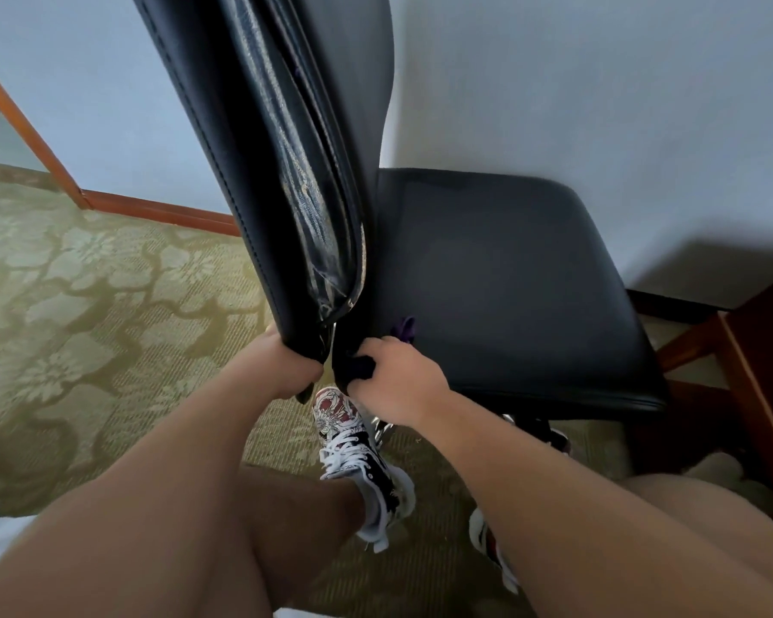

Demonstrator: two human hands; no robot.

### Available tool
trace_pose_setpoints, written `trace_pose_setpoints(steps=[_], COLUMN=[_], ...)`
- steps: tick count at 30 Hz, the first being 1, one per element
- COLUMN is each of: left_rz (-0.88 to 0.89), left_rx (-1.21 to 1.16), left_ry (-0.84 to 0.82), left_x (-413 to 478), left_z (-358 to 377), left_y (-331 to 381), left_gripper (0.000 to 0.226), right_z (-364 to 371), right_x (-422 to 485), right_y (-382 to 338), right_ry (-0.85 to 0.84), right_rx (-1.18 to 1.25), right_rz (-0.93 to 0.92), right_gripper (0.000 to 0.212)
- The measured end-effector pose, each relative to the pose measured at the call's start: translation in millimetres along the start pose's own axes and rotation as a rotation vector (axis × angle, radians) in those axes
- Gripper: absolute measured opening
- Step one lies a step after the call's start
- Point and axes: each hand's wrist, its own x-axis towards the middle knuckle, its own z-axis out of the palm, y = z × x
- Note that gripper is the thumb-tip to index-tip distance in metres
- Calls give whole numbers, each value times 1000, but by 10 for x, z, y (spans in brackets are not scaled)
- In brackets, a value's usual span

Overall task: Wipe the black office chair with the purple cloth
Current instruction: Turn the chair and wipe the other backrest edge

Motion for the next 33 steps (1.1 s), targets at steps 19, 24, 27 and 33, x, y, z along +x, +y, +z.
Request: trace_pose_setpoints(steps=[19, 24, 27, 33], left_rz=[-37, 7, 14, -41], left_rx=[51, 137, 146, 52], left_ry=[-18, -50, -55, -33], left_x=[-219, -293, -326, -358], left_z=[212, 292, 320, 359], left_y=[78, 190, 223, 216], left_gripper=[11, 12, 14, 11], right_z=[125, 312, 230, -93], right_x=[-307, -271, -316, -521], right_y=[418, 183, 250, 731], right_ry=[229, 142, 91, 205], right_rx=[123, -138, -270, -262], right_rz=[49, -165, -257, -122], right_gripper=[59, 60, 56, 49])
